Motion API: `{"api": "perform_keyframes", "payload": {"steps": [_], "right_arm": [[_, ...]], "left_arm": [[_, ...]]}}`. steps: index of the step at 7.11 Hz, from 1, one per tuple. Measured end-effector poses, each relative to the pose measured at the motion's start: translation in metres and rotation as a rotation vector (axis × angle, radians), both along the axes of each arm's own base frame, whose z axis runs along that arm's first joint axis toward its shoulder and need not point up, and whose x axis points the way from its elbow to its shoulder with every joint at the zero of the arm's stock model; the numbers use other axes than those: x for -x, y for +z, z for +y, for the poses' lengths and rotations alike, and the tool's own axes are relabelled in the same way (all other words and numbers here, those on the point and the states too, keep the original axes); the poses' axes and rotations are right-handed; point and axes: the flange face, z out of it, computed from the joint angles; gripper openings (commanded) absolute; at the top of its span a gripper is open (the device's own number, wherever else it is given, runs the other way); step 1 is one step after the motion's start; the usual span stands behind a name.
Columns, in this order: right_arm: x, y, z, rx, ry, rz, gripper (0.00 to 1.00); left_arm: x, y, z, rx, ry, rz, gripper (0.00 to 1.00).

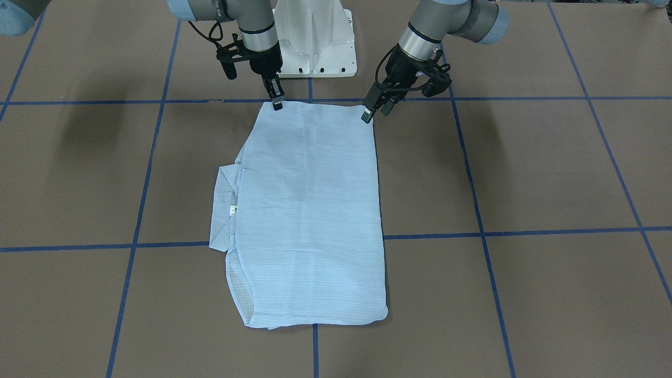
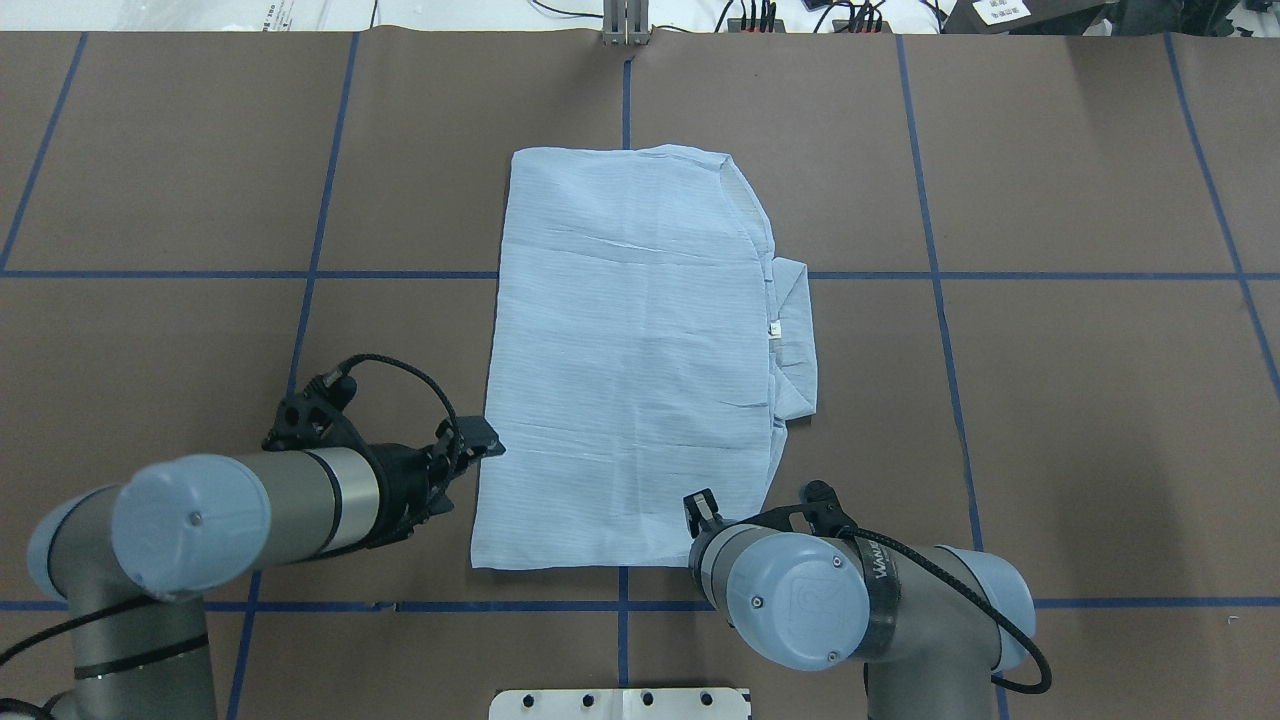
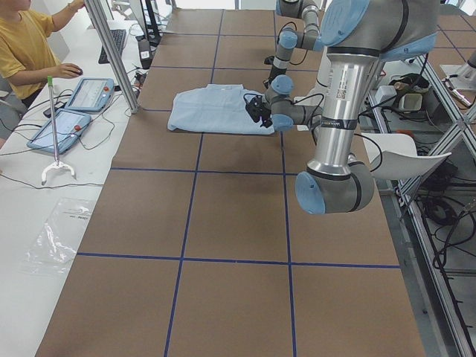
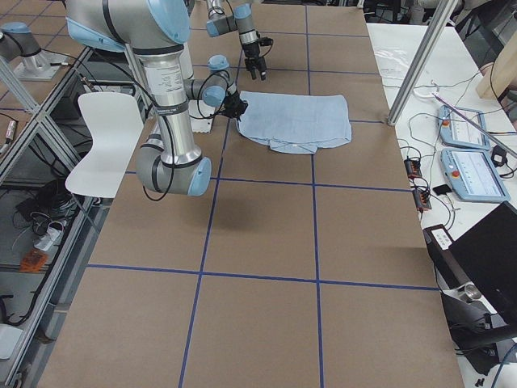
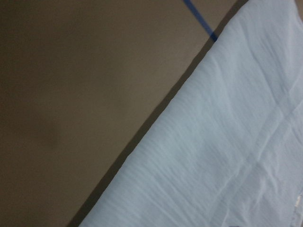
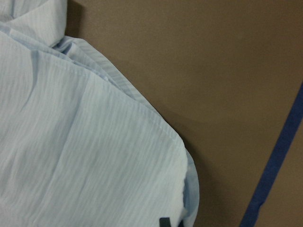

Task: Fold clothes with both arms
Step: 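Lower the left gripper to the shirt's other near corner and grasp both corners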

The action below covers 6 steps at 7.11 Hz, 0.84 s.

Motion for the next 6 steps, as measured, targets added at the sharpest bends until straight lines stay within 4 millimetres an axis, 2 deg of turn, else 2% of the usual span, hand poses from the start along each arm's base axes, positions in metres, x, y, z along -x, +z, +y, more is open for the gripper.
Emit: {"api": "perform_keyframes", "payload": {"steps": [2, 6], "right_arm": [[0.0, 0.0, 0.001, 0.001, -0.002, 0.003, 0.0], [0.0, 0.0, 0.002, 0.002, -0.004, 0.01, 0.0]], "left_arm": [[-0.021, 0.009, 0.025, 0.005, 0.023, -0.041, 0.86], [-0.041, 0.02, 0.045, 0.013, 0.052, -0.067, 0.78]]}}
